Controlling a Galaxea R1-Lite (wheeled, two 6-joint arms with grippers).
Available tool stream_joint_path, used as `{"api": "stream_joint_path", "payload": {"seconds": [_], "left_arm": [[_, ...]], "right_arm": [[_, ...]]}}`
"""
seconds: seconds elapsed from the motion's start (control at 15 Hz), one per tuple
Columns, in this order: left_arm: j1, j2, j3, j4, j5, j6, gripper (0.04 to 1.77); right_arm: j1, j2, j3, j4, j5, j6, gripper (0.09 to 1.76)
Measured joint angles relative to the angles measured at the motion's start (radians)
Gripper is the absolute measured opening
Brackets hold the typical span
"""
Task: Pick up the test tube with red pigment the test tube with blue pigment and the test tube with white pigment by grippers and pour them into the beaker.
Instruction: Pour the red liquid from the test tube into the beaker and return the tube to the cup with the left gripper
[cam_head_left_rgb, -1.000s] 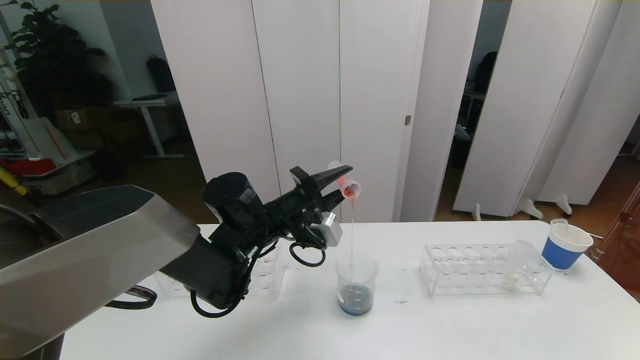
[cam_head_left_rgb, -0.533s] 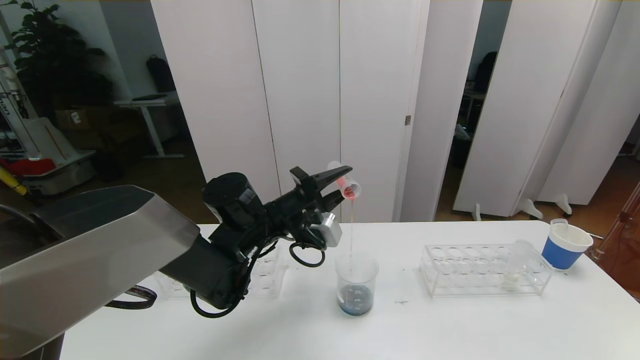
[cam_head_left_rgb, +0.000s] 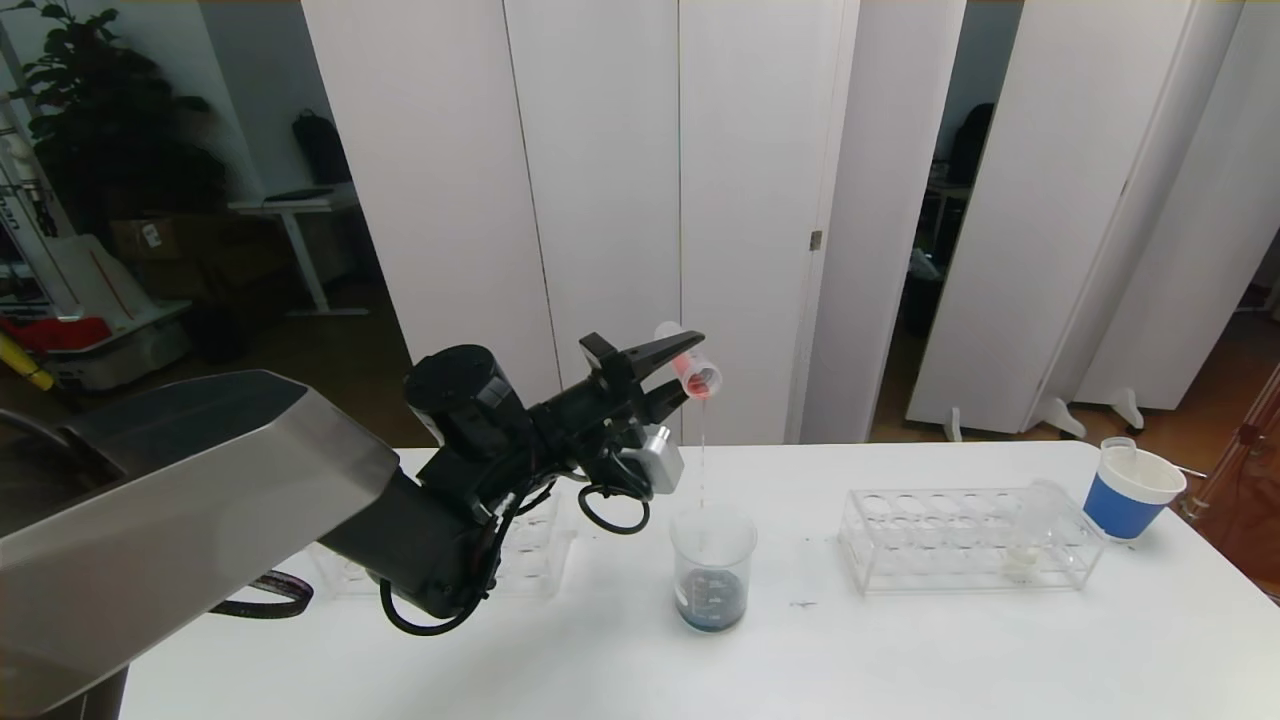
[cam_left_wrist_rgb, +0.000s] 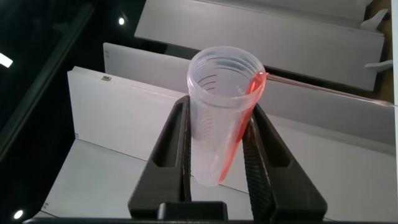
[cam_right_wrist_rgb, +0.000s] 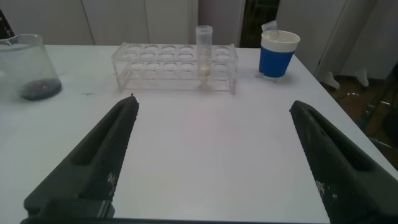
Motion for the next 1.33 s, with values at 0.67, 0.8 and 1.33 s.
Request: {"api": "stream_joint_path", "payload": {"seconds": [0.67, 0.8, 1.33], "left_arm": [[0.001, -0.010, 0.009, 0.007, 0.012, -0.007, 0.57], [0.001, -0.018, 0.015, 0.013, 0.015, -0.005, 0.57], [0.005, -0.077, 0.031, 0.103, 0.193, -0.103, 0.57]], "right_arm": [[0.000, 0.000, 0.000, 0.000, 0.000, 0.000, 1.75], [0.000, 0.000, 0.000, 0.000, 0.000, 0.000, 1.75], [0.000, 0.000, 0.000, 0.000, 0.000, 0.000, 1.75]]}}
